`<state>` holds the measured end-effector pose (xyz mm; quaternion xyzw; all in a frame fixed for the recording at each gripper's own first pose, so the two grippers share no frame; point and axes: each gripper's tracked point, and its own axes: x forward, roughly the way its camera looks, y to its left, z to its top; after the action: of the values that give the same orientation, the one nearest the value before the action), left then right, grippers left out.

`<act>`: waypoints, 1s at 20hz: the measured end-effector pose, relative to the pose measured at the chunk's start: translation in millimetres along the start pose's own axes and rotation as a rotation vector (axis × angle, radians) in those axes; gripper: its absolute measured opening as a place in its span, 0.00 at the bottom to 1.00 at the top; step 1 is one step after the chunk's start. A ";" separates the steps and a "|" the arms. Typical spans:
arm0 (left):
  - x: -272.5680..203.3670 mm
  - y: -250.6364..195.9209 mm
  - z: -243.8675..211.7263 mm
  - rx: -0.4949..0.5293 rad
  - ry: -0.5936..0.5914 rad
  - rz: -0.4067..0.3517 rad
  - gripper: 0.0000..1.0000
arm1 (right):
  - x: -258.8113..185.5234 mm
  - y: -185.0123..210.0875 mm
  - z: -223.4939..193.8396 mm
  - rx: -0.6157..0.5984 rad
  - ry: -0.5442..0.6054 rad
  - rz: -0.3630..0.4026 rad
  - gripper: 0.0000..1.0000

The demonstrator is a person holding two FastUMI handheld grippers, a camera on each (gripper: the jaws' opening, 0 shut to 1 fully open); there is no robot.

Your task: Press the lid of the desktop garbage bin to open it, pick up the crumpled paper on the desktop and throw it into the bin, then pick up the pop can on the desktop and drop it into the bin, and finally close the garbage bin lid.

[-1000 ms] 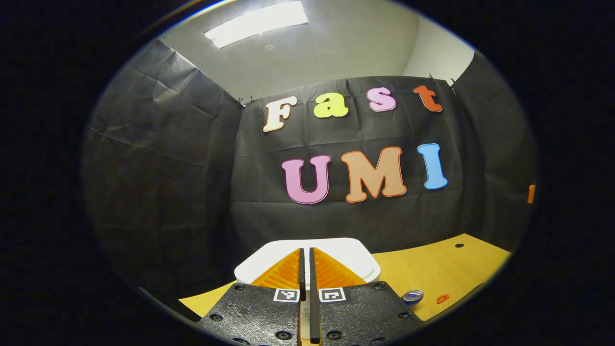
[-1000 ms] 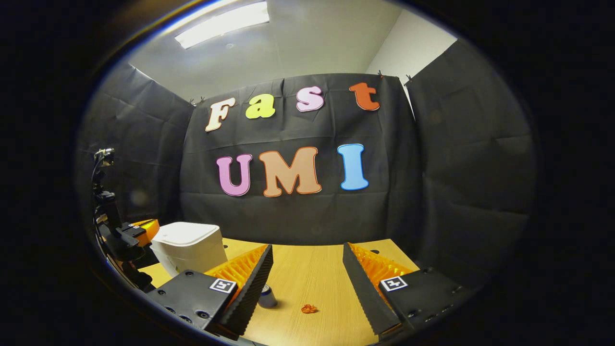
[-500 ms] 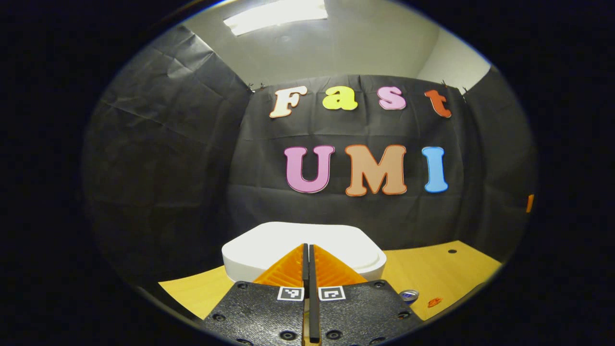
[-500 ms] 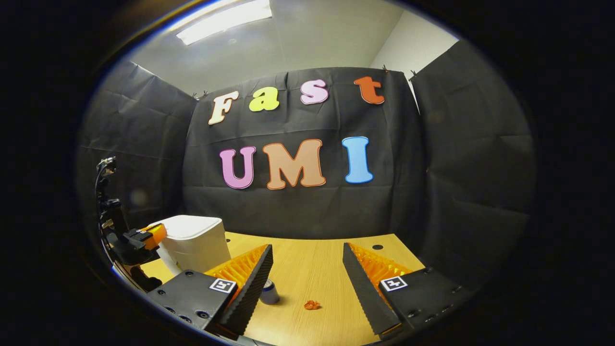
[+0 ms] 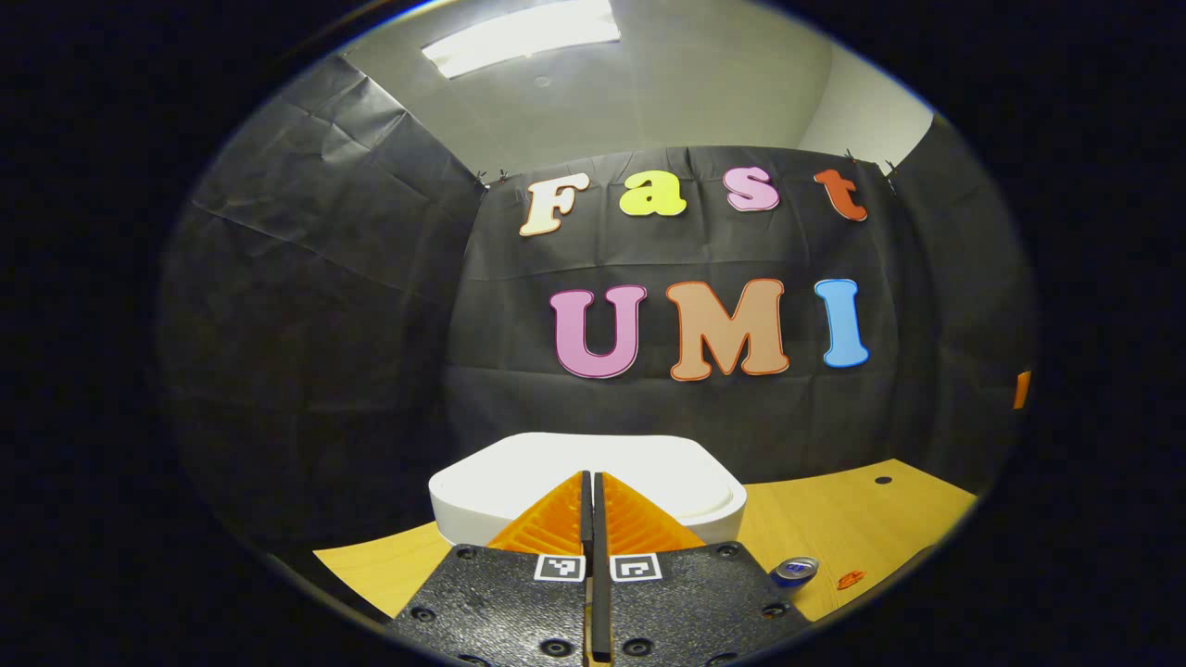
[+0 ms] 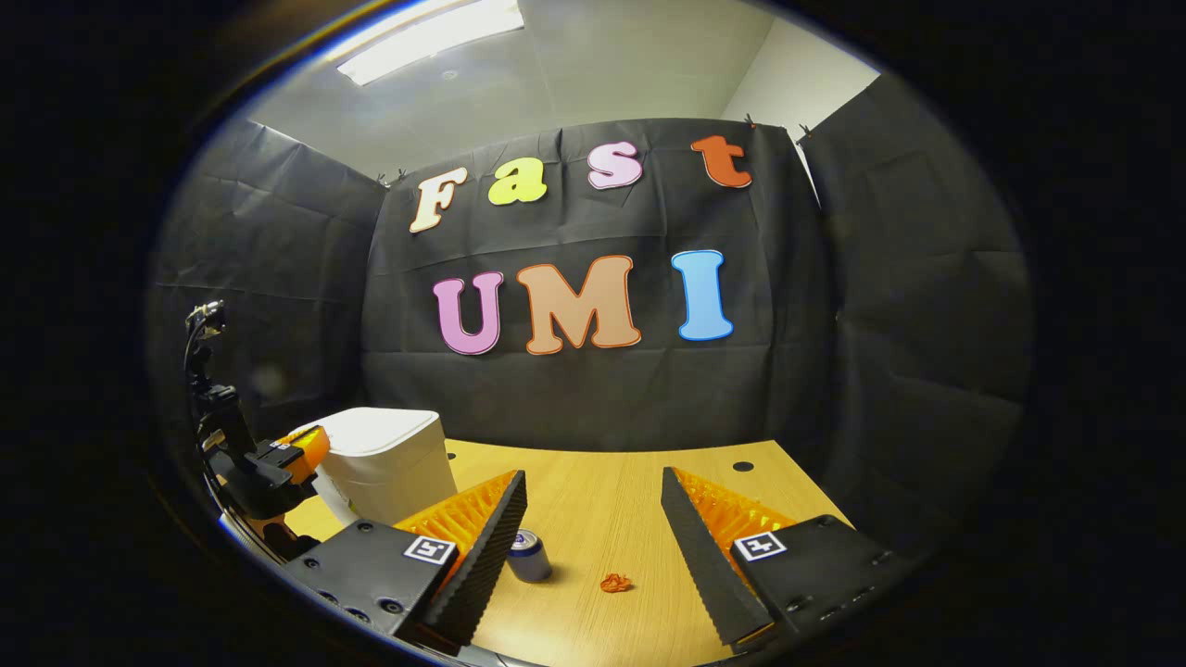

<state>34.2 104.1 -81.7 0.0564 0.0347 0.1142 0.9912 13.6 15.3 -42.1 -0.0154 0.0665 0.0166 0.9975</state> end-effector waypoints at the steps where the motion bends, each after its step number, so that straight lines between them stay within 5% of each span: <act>1: 1.6 -1.8 1.2 0.019 0.004 -0.003 0.00 | 0.4 -1.0 -0.5 -0.002 -0.002 0.000 0.93; 5: 5.8 -0.1 10.8 0.185 0.020 0.016 0.00 | 1.4 -3.7 -4.9 0.011 0.007 -0.003 0.93; 14: -2.3 -14.2 67.3 0.013 -0.074 -0.026 0.00 | 7.3 -15.0 -24.3 -0.025 0.039 -0.025 0.93; 20: -32.0 -25.2 65.8 0.014 -0.079 -0.079 0.00 | 27.5 -28.4 -48.7 -0.052 0.080 -0.031 0.93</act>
<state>14.1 65.5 -17.6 0.0662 -0.0016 0.0727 0.9952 35.4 -13.8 -93.2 -0.0429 0.1059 0.0023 0.9934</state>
